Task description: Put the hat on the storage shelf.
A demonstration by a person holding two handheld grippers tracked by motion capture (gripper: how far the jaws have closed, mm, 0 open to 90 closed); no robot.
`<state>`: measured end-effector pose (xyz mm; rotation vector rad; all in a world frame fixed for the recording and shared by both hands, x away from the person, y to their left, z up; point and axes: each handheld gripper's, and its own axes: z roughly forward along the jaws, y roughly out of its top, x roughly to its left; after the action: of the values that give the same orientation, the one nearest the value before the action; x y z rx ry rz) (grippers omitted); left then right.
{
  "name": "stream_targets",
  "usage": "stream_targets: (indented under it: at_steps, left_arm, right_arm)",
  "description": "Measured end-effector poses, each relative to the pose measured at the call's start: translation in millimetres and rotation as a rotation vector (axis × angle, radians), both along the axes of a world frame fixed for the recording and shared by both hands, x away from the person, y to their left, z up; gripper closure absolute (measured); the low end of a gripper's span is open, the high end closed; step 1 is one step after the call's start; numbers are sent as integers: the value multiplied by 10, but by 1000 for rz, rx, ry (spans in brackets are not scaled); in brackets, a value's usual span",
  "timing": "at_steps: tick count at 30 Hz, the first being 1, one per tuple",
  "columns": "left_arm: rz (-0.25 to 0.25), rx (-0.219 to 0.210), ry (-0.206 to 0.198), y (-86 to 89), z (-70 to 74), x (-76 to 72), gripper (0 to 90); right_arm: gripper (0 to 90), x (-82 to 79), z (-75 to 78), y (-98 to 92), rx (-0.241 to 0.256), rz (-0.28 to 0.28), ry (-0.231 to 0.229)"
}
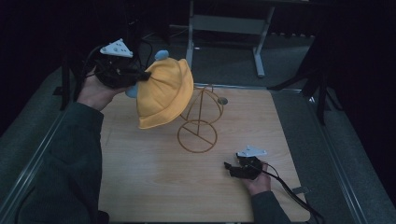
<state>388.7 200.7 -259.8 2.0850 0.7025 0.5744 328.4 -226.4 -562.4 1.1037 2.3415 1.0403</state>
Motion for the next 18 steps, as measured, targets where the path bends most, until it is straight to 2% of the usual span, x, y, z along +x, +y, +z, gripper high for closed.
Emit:
stream_targets:
  at_steps: [8, 18]
  left_arm:
    - [-27, -14, -2, -99, 5, -14, 846]
    - [-80, 16, -22, -355, 21, -48, 845]
  right_arm:
    - [314, 3, 0, 6, -1, -2, 0]
    - [314, 6, 0, 8, 0, -2, 0]
